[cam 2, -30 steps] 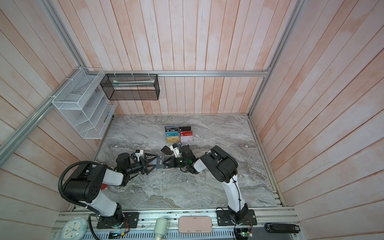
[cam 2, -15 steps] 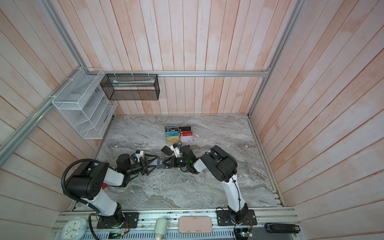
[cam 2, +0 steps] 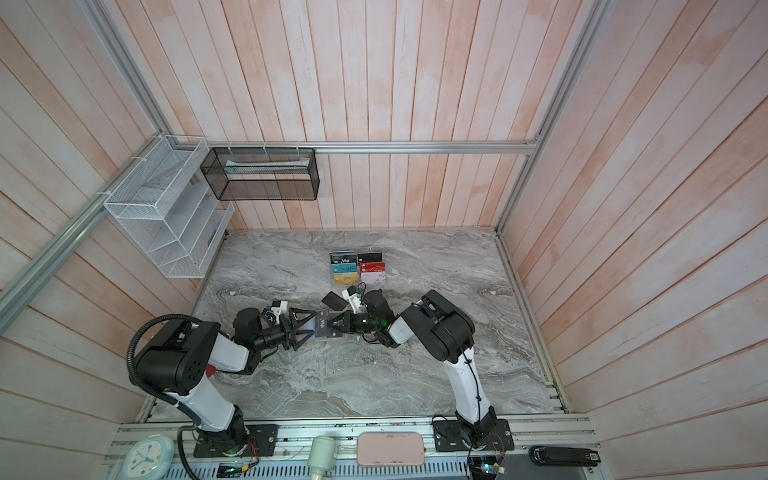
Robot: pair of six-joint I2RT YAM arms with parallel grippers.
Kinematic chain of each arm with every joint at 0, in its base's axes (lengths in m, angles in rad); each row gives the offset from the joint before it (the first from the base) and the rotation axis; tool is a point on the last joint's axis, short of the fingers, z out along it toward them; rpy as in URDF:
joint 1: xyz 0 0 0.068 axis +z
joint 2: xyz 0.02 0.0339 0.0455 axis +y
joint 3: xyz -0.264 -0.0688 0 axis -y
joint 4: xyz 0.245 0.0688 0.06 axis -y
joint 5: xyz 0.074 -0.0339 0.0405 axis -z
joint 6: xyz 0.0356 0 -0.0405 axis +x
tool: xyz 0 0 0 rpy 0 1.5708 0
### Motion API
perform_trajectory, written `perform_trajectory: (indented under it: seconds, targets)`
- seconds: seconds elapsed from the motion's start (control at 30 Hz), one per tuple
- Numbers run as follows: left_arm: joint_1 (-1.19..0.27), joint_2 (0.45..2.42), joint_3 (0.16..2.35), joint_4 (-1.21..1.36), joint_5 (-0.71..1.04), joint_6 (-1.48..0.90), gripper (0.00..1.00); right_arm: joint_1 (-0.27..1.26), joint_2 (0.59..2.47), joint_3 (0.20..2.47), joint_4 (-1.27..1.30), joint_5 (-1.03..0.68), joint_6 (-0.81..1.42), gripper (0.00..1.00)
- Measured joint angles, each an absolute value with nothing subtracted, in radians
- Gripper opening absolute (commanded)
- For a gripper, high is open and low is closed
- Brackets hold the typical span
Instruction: Take the credit cards out of the card holder
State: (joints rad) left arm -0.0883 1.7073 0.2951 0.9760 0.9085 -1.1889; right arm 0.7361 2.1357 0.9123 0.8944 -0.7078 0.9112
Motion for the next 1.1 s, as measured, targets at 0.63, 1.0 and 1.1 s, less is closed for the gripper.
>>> perform_trajectory:
  seconds: [0.63, 1.0, 1.1]
  targets:
    - [-0.088, 1.694, 0.292, 0.966, 0.908, -1.185, 1.00, 0.707, 2.006, 0.908, 0.634, -0.677, 0.724, 0.00]
    - [-0.088, 1.568, 0.329, 0.829, 0.907, -1.162, 1.00, 0.695, 1.901, 1.063, 0.252, -0.589, 0.455, 0.00]
    - [-0.088, 1.539, 0.337, 0.801, 0.907, -1.151, 1.00, 0.683, 1.879, 1.130, 0.136, -0.567, 0.371, 0.00]
